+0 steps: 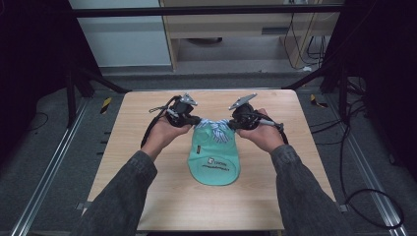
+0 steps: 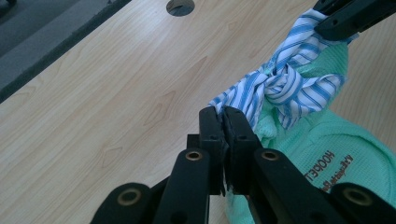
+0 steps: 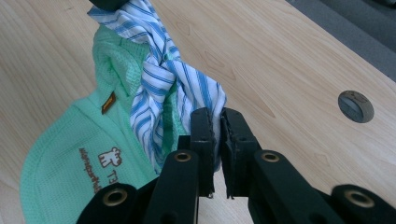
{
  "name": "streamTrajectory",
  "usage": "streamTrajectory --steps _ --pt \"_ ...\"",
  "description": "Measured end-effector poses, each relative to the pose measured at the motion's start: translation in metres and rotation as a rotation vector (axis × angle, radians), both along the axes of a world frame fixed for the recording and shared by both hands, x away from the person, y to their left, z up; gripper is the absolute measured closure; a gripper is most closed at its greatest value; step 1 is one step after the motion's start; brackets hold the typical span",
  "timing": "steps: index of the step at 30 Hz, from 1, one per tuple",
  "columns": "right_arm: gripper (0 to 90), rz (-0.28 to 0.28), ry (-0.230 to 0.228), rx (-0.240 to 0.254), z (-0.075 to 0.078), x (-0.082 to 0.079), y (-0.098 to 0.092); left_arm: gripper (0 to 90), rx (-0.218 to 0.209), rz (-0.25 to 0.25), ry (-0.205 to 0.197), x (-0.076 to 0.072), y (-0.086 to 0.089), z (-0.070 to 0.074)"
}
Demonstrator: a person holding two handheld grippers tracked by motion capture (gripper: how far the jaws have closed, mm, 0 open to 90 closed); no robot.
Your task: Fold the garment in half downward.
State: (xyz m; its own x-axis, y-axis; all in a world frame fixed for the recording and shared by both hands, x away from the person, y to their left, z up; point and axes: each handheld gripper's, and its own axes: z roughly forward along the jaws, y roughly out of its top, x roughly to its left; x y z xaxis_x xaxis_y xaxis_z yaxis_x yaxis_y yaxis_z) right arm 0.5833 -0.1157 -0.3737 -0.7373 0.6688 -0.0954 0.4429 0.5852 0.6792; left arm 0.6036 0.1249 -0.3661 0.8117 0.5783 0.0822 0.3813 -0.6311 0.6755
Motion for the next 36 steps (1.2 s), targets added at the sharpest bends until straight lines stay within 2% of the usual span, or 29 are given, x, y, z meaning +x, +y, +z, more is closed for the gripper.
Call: streamTrajectory --steps 2,6,9,16,20,23,31,36 --pt "83.9 0.011 0.001 -0.009 -0.002 0.0 0.002 87.4 0.006 0.002 -0.005 0.001 0.0 -0.001" --pt "83.9 0.002 -0.015 -0.007 -0.001 0.004 0.003 87.3 -0.012 0.016 -0.019 0.003 0.001 0.001" --pt "83.8 0.0 -0.023 -0.013 -0.001 0.004 0.003 87.3 0.006 0.005 -0.027 0.002 -0.002 0.0" --pt "83.8 0.0 -0.03 -0.017 -0.006 -0.006 -0.003 87.3 0.021 -0.009 -0.045 -0.011 -0.008 -0.004" --pt "83.7 0.009 -0.049 -0.015 -0.01 -0.015 -0.002 87.3 0.029 -0.006 -0.064 -0.02 -0.008 -0.006" --pt "83.8 0.019 -0.055 -0.03 -0.013 -0.02 -0.001 87.4 0.029 -0.009 -0.064 -0.025 -0.006 -0.009" --pt "83.8 0.033 -0.052 -0.027 -0.02 -0.027 -0.001 87.4 0.03 -0.022 -0.059 -0.036 -0.004 -0.015" --pt "83.8 0.043 -0.054 -0.024 -0.023 -0.032 -0.001 87.4 0.024 -0.025 -0.07 -0.042 -0.003 -0.015"
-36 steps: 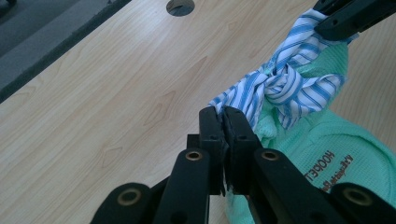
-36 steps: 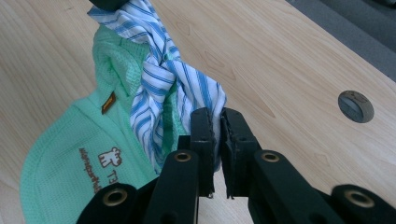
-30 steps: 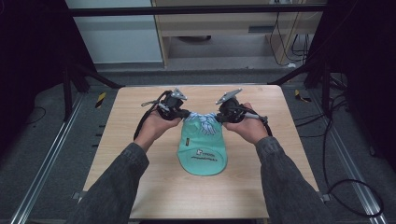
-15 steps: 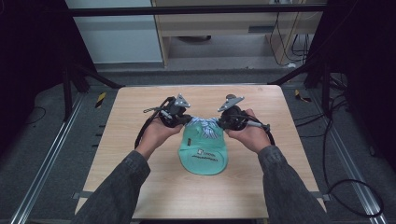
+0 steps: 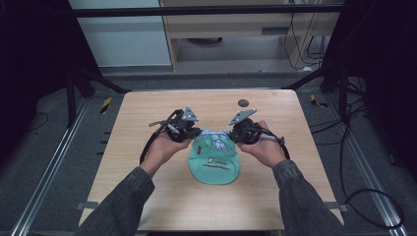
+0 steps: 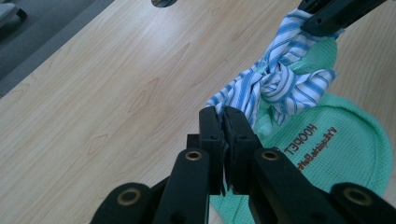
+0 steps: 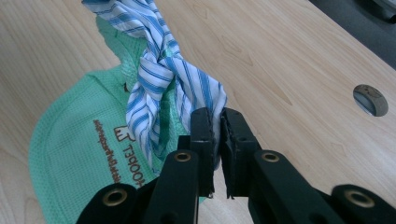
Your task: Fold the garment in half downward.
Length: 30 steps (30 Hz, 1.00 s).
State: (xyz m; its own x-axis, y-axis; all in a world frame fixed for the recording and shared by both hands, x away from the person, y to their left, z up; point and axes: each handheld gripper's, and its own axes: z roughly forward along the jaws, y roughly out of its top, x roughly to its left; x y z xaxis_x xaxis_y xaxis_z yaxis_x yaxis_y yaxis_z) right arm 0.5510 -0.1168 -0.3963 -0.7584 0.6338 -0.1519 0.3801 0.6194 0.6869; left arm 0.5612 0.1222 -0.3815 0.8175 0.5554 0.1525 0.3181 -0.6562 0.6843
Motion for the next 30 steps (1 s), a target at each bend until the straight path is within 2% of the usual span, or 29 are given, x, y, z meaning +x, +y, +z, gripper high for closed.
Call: streamTrajectory --steps 16,30 --pt "83.2 0.018 -0.006 0.0 -0.013 -0.014 0.002 87.3 0.005 -0.016 -0.011 -0.013 0.003 -0.01" --pt "83.0 0.03 -0.015 -0.005 -0.018 -0.025 0.002 87.3 -0.006 -0.028 -0.015 -0.025 0.005 -0.016"
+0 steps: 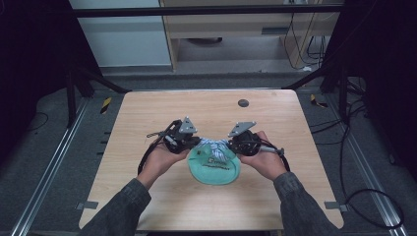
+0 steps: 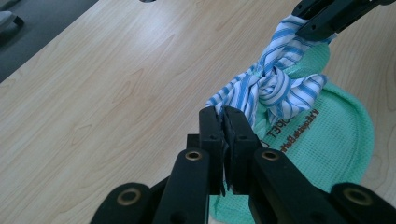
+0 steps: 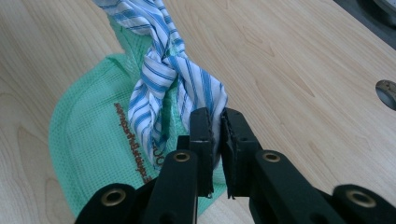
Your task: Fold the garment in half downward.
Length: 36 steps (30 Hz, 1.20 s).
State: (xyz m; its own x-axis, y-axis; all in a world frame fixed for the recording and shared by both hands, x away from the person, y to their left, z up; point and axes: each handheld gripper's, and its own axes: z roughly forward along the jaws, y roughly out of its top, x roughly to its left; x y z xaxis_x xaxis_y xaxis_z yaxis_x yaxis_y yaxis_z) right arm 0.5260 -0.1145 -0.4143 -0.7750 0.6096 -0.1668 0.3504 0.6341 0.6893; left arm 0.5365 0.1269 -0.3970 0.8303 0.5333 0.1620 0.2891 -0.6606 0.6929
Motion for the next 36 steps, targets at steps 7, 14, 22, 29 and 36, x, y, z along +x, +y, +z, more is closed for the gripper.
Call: streamTrajectory --steps 7,14,22,29,36 --pt "82.8 0.003 0.011 0.001 -0.007 -0.004 -0.001 87.3 -0.002 -0.006 0.008 -0.004 -0.001 -0.008" --pt "82.7 0.005 0.013 0.003 -0.01 -0.007 -0.002 87.3 0.0 -0.016 0.014 -0.007 -0.001 -0.01" --pt "82.5 0.017 0.008 -0.003 -0.013 -0.014 -0.001 87.3 -0.001 -0.015 0.017 -0.01 0.001 -0.014" --pt "82.4 0.019 0.01 0.0 -0.015 -0.018 -0.001 87.3 -0.003 -0.02 0.017 -0.015 0.003 -0.017" --pt "82.4 0.025 0.008 -0.006 -0.018 -0.023 -0.002 87.3 -0.004 -0.028 0.018 -0.022 0.004 -0.022"
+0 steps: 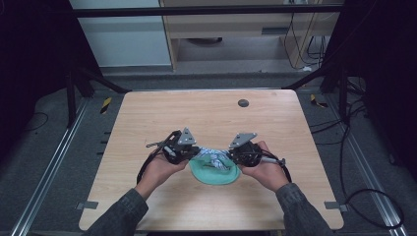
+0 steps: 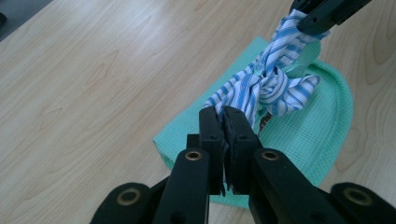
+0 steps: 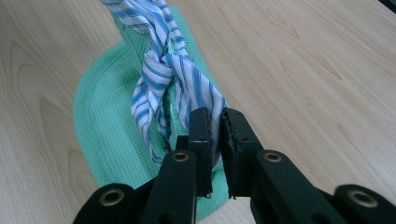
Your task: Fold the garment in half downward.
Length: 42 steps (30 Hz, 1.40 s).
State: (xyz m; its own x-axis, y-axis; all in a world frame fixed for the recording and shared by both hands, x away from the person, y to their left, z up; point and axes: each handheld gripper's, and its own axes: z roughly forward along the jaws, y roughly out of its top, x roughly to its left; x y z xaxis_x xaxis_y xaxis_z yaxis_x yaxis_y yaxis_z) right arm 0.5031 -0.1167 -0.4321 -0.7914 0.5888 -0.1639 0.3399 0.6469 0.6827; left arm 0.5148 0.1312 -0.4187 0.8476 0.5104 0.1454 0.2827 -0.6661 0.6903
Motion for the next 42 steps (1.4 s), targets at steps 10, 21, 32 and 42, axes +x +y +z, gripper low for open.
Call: streamTrajectory --steps 10,21,32,42 --pt "82.7 0.011 0.019 0.0 -0.009 -0.009 -0.001 87.3 -0.014 -0.009 0.015 -0.009 0.001 -0.011" --pt "66.2 0.015 0.057 0.011 -0.015 -0.015 -0.003 87.3 -0.023 -0.018 0.003 -0.015 -0.001 -0.013" --pt "52.2 -0.016 0.088 0.009 -0.016 -0.009 -0.006 87.2 -0.031 -0.023 -0.002 -0.015 -0.001 -0.01" --pt "54.3 -0.005 0.112 0.016 -0.014 -0.004 -0.004 87.2 -0.038 -0.03 -0.004 -0.018 -0.001 -0.01"
